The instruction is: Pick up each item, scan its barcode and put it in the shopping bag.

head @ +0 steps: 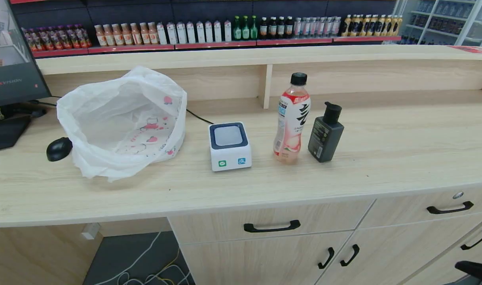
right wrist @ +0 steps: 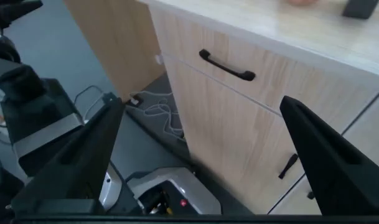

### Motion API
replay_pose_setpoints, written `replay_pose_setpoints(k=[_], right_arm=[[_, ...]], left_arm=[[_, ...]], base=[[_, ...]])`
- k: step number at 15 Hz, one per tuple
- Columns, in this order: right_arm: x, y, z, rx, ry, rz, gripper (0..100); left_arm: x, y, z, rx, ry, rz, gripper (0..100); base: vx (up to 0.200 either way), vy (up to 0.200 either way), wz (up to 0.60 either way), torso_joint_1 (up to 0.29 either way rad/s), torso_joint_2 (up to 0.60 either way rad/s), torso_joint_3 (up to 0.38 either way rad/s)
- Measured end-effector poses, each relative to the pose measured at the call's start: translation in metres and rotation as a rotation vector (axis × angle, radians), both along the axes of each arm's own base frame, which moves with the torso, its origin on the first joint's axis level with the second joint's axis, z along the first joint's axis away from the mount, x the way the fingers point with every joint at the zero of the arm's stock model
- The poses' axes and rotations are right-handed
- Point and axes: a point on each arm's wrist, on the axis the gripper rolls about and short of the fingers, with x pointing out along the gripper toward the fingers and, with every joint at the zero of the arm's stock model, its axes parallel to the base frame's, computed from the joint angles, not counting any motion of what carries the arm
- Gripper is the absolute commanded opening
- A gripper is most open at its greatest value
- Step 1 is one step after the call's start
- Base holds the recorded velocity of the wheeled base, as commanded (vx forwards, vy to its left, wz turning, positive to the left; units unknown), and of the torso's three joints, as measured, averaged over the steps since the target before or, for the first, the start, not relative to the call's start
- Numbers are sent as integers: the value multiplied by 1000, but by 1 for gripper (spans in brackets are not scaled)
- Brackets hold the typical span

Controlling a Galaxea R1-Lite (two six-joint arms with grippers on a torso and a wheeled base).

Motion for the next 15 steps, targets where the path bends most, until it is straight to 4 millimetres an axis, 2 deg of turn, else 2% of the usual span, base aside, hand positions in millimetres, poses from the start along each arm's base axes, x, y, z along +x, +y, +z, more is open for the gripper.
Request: replay_pose_setpoints(k=[6, 10, 12, 15], right_arm=[[77, 37, 21, -58, -41, 92, 100], [126, 59, 25, -30, -153, 30, 100], [144, 69, 23, -25, -189, -25, 100], [159, 90, 19, -34, -186, -56, 100]], left_arm=[[0, 0, 0, 0, 0, 0, 100], [0, 0, 0, 0, 0, 0, 100], [0, 0, 0, 0, 0, 0, 100], [0, 0, 0, 0, 0, 0, 100]], base=[[0, 0, 0, 0, 0, 0], [0, 0, 0, 0, 0, 0], [0, 0, 0, 0, 0, 0], [0, 0, 0, 0, 0, 0]])
